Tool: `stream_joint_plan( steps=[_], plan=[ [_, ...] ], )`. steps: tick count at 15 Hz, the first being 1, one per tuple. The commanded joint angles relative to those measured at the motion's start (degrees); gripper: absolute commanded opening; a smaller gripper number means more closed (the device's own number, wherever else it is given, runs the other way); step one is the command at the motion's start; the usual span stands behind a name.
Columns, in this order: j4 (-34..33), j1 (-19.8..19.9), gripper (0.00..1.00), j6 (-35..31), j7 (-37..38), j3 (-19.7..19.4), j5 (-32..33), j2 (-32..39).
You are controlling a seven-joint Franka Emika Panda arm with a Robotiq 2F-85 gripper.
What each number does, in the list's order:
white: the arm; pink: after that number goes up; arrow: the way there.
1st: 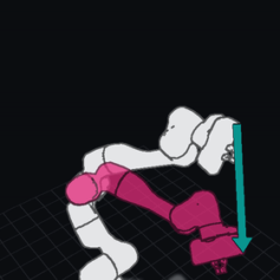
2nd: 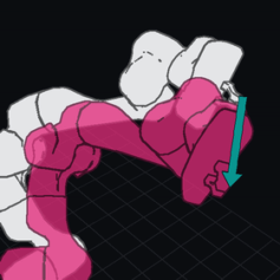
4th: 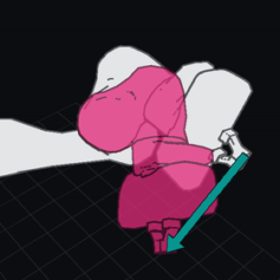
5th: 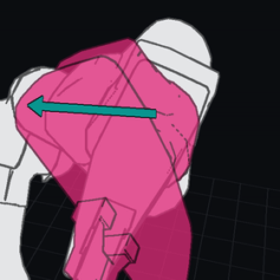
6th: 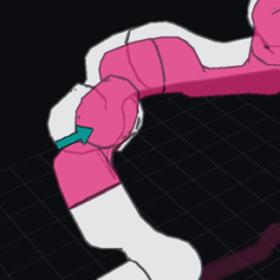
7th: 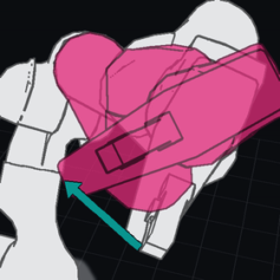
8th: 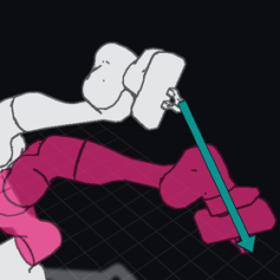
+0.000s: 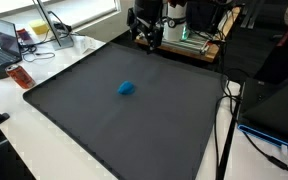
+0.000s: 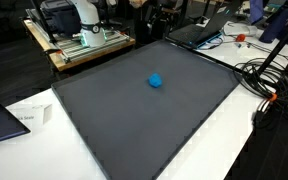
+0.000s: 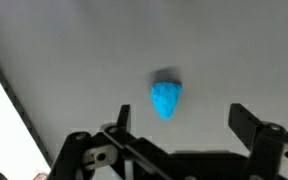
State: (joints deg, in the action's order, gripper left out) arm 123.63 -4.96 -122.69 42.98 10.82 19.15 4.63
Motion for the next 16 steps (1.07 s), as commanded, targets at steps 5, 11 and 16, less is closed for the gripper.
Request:
stream_joint_plan(
  steps=[5,11,16],
  plan=[
    [-13.0,-7.2,1.0,8.8,9.6,-2.9,2.0,12.5],
    [-22.1,-11.9,1.0,13.5,16.1,-5.8,2.1,20.9],
    [-31.0,-14.4,1.0,19.2,19.3,-7.8,1.5,27.8]
  ],
)
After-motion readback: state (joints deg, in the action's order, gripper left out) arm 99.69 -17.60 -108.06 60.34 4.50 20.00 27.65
